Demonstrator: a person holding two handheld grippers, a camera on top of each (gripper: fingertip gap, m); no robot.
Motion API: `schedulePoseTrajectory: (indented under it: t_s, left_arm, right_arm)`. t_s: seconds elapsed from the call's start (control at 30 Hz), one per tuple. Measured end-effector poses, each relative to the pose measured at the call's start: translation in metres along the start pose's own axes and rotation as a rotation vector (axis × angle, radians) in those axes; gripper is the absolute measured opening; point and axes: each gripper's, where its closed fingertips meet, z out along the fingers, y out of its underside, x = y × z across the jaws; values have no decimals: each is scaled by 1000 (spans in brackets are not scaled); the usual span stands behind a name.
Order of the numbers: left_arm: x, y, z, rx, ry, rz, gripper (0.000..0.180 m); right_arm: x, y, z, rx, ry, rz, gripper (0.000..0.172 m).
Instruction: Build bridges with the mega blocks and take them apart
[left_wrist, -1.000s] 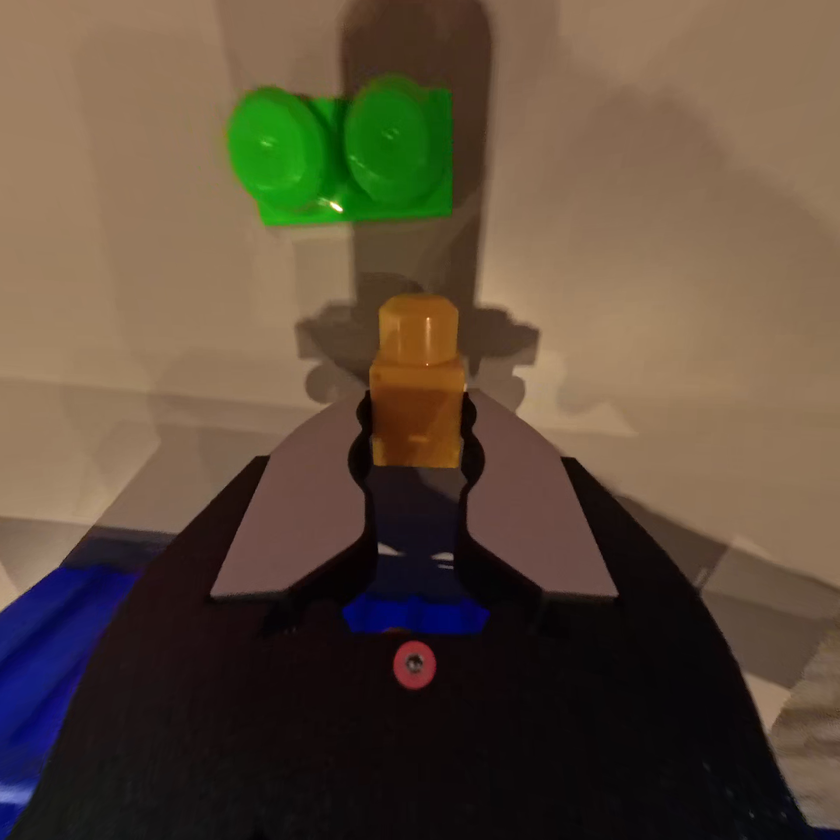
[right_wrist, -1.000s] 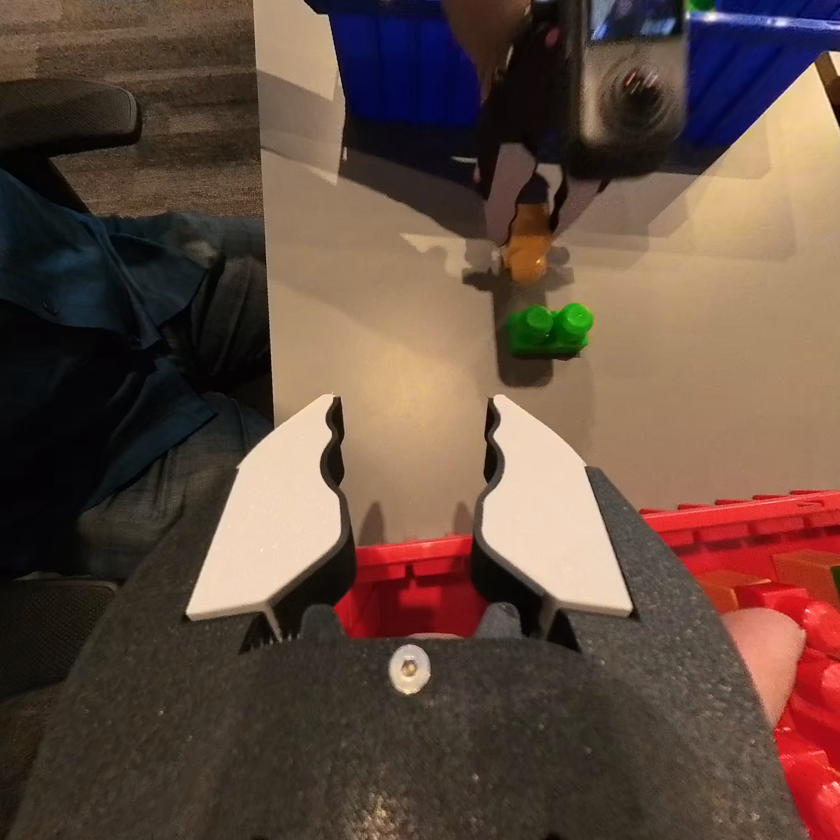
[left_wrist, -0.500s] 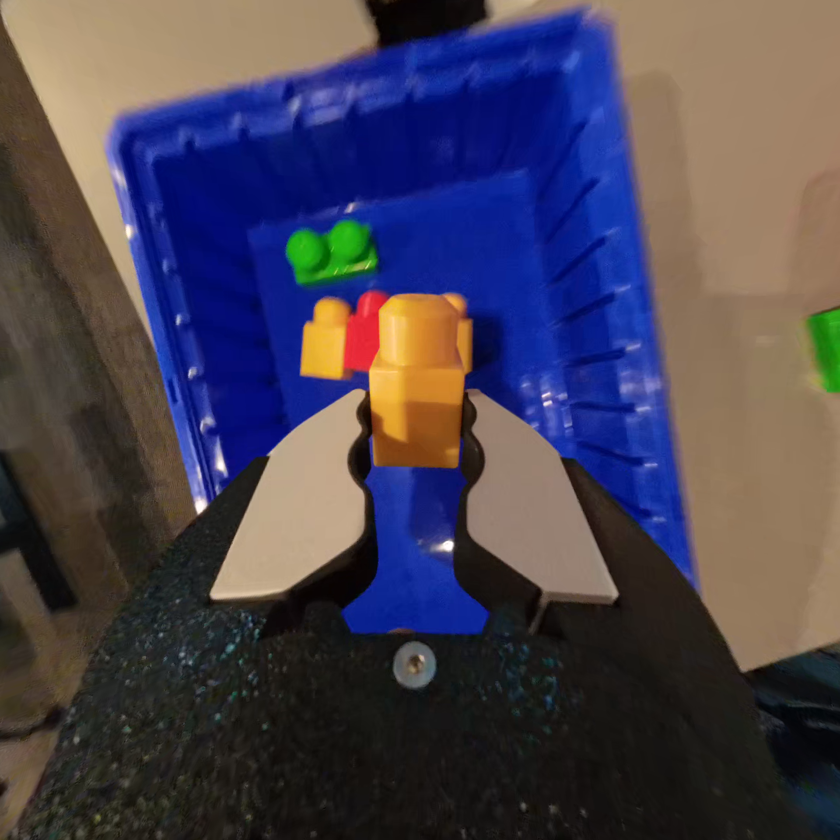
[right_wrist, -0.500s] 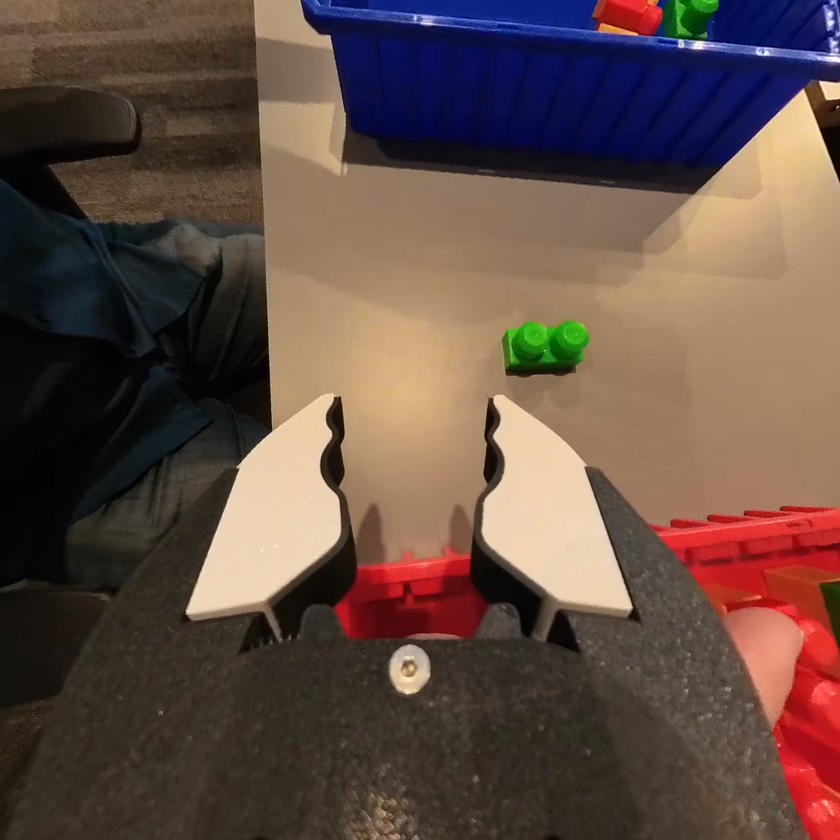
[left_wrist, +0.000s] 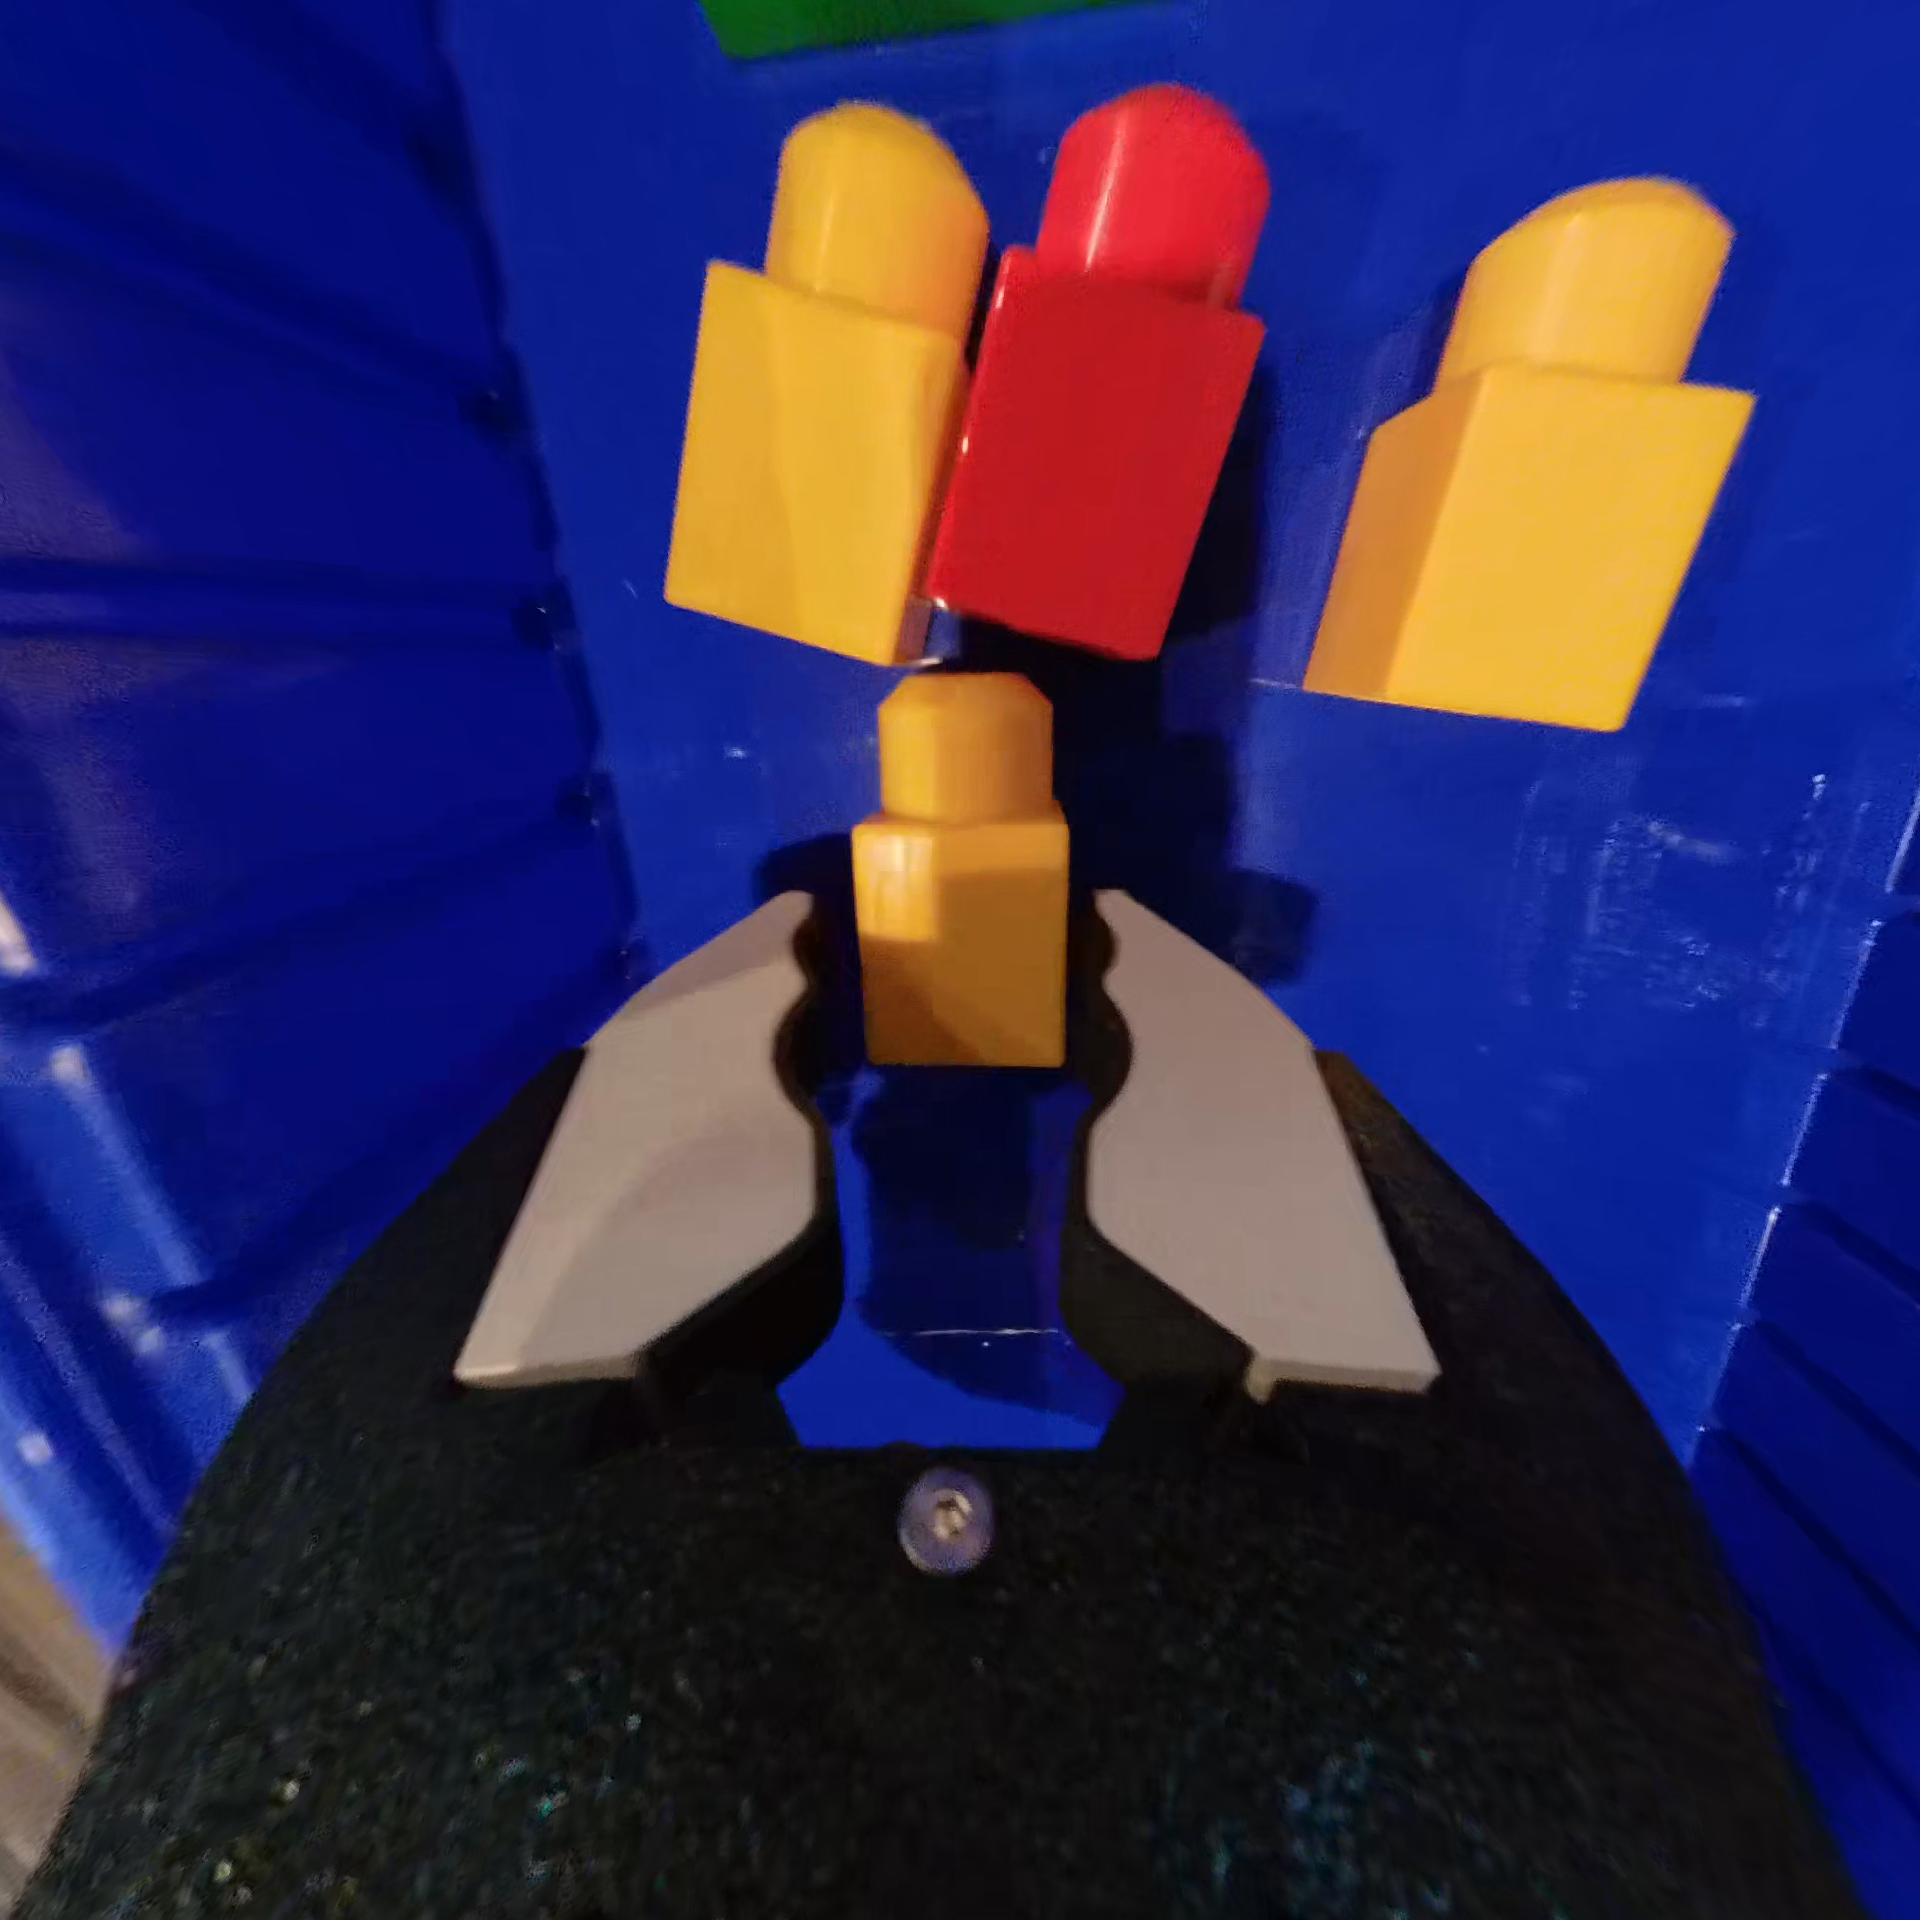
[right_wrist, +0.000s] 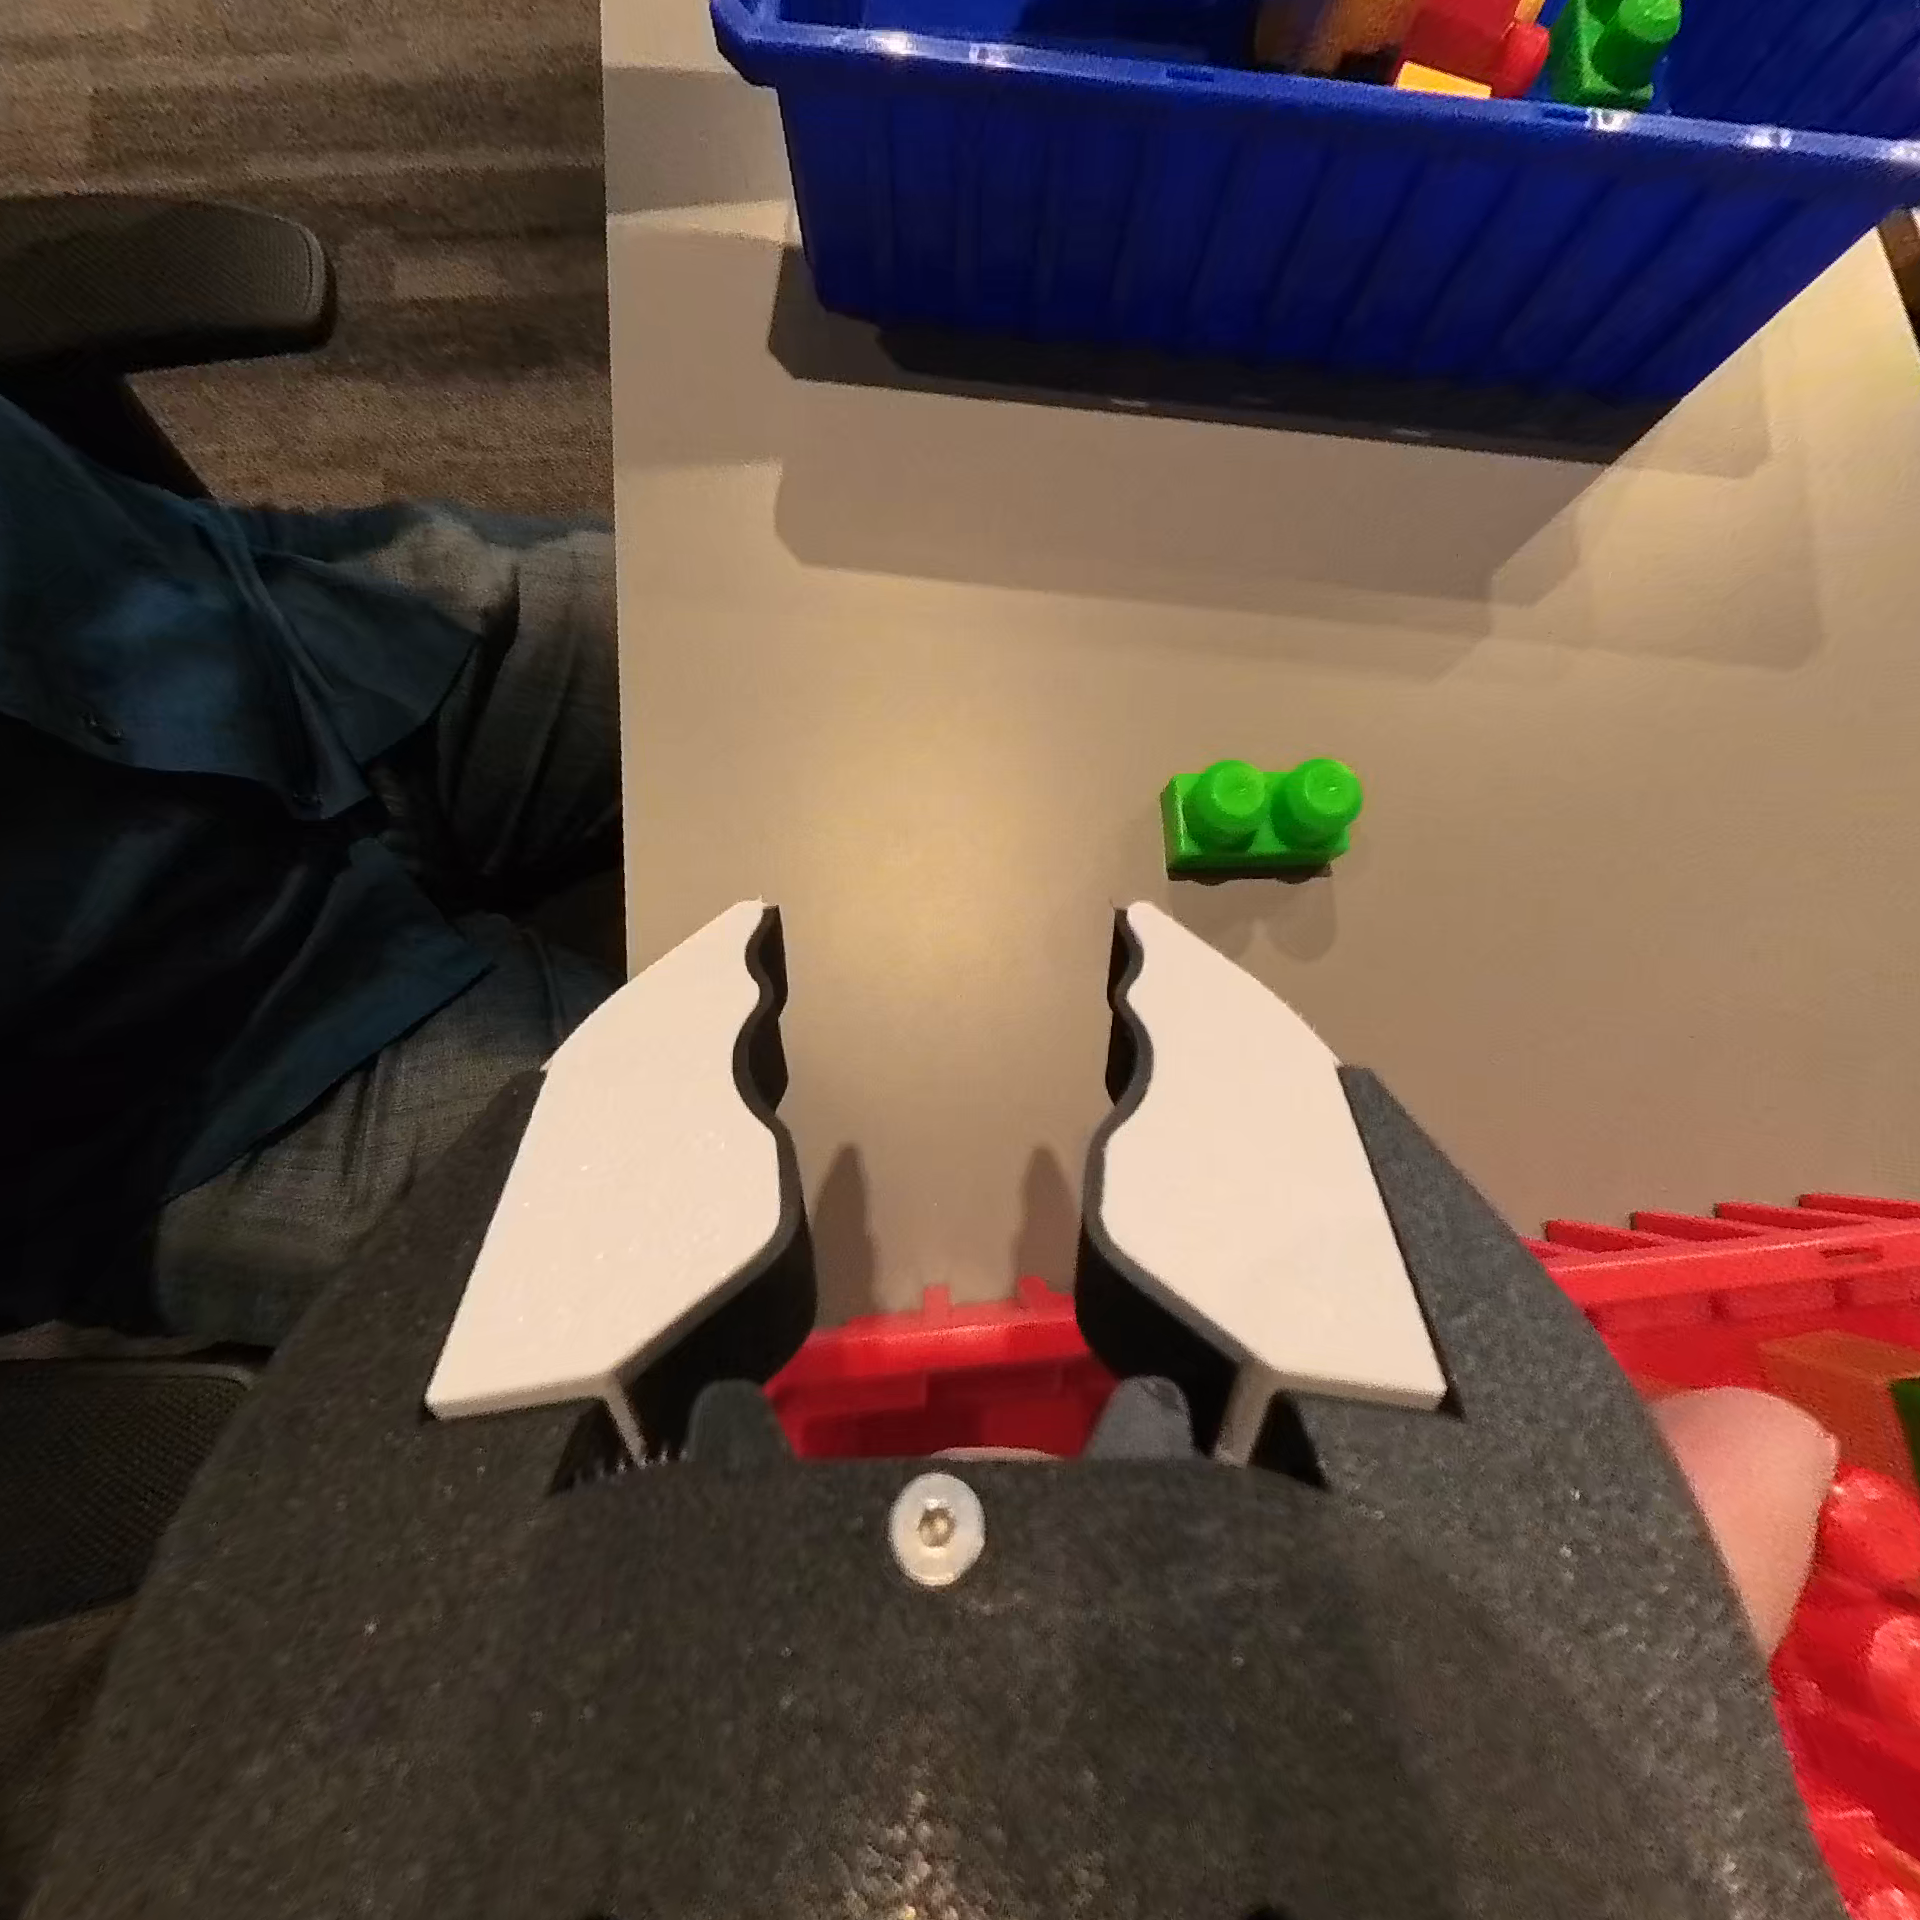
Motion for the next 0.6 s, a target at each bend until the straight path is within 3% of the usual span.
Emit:
schedulePoseTrajectory:
  t_s: [0.03,0.1,0.23,0.37,0.43,0.5,0.6]
  left_arm:
    - [0,4,3,-18,7,-3,62]
    - [-1,3,3,-5,19,-11,77]
    - [0,0,-13,26,24,-3,86]
    - [23,-26,-71,188,23,104,85]
    - [75,-50,-111,343,98,331,84]
    - [160,-56,-137,442,247,656,86]
    - [271,-40,-137,428,382,1007,79]
  right_arm:
    - [0,2,0,-2,-1,3,60]
    - [0,5,2,-7,-4,8,60]
    - [0,4,2,-4,-5,7,59]
    - [-1,1,-1,2,-5,-1,59]
    - [-2,0,-2,3,-5,-1,59]
    - [-3,-2,-4,12,-10,0,59]
    - [-6,-4,-6,24,-15,-1,59]
